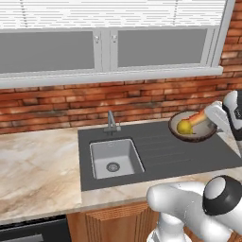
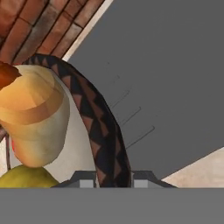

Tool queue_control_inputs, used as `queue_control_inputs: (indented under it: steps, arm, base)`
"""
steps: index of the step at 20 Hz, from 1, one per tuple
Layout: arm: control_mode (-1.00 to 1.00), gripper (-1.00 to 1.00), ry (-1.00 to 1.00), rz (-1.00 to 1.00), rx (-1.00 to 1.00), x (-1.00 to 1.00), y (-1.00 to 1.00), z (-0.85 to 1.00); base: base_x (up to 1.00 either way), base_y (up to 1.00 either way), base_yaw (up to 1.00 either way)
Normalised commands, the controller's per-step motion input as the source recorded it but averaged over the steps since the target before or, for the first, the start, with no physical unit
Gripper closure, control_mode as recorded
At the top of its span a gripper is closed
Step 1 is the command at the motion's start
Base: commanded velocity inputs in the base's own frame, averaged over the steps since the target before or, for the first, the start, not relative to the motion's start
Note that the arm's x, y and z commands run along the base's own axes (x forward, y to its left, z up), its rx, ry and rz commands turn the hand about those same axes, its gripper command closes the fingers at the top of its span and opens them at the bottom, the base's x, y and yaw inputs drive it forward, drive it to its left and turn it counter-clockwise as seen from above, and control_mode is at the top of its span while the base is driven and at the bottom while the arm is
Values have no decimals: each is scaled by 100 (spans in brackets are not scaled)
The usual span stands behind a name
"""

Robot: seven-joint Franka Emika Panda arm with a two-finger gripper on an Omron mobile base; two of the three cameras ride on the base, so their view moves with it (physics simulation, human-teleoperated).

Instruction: Dump the hot dog and pear from the bowl so the bowl can be washed. Place the bowl in the sink after clearing the leftovers.

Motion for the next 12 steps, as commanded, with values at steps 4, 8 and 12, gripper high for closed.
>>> queue_control_inputs:
  steps: [4,8,12]
  arm:
    - [-100,100,0,0,-15,45,-8,-60]
    - [-100,100,3,0,-11,49,0,-62]
    - [-100,100,2,0,-9,56,-2,-30]
  base:
    - [0,0,0]
    - [0,0,0]
    - [0,0,0]
